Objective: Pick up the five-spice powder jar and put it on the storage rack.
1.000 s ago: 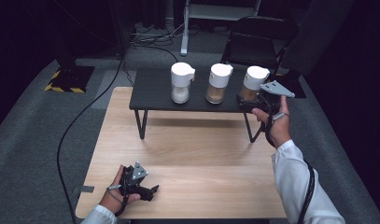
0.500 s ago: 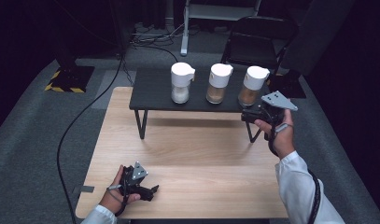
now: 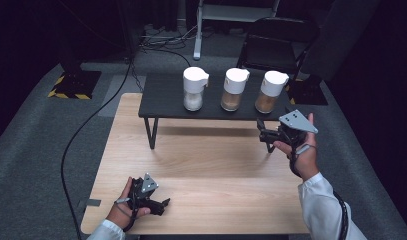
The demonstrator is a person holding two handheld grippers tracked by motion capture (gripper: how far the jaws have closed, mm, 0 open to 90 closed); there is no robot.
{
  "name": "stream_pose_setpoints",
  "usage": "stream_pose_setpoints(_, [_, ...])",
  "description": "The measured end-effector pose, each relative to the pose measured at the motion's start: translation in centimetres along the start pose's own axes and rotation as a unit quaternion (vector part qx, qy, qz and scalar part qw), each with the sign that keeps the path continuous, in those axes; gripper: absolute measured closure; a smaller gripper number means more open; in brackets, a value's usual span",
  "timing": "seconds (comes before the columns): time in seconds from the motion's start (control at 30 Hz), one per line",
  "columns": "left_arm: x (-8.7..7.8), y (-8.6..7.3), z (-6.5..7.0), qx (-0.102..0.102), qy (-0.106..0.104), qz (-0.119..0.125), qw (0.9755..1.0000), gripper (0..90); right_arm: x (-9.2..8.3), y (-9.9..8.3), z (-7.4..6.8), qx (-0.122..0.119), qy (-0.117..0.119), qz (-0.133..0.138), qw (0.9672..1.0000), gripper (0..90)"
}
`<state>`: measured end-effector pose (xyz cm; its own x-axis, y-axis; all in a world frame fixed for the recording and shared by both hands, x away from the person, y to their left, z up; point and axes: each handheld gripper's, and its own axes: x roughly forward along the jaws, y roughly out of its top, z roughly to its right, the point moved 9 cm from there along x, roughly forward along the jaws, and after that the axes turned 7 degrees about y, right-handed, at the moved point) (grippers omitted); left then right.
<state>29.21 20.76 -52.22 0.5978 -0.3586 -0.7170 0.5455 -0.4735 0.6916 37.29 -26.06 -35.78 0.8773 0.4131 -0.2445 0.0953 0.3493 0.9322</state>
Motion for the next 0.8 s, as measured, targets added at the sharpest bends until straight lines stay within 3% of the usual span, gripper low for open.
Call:
stream_pose_setpoints(0.53, [0.0,0.0,0.0,0.0,0.0,0.0,1.0,0.5,-0.9,-2.5,-1.0,-0.008,0.018,-0.009,0.9998,0.9])
stream_pose_setpoints(0.7, [0.0,0.0,0.0,0.0,0.0,0.0,1.0,0.5,-0.9,-3.2,-1.6,-0.03,0.018,-0.015,0.9993,0.9])
stream_pose_setpoints(0.8, [0.0,0.0,0.0,0.0,0.0,0.0,1.0,0.5,-1.0,-3.6,-1.8,-0.029,0.026,-0.019,0.9991,0.9])
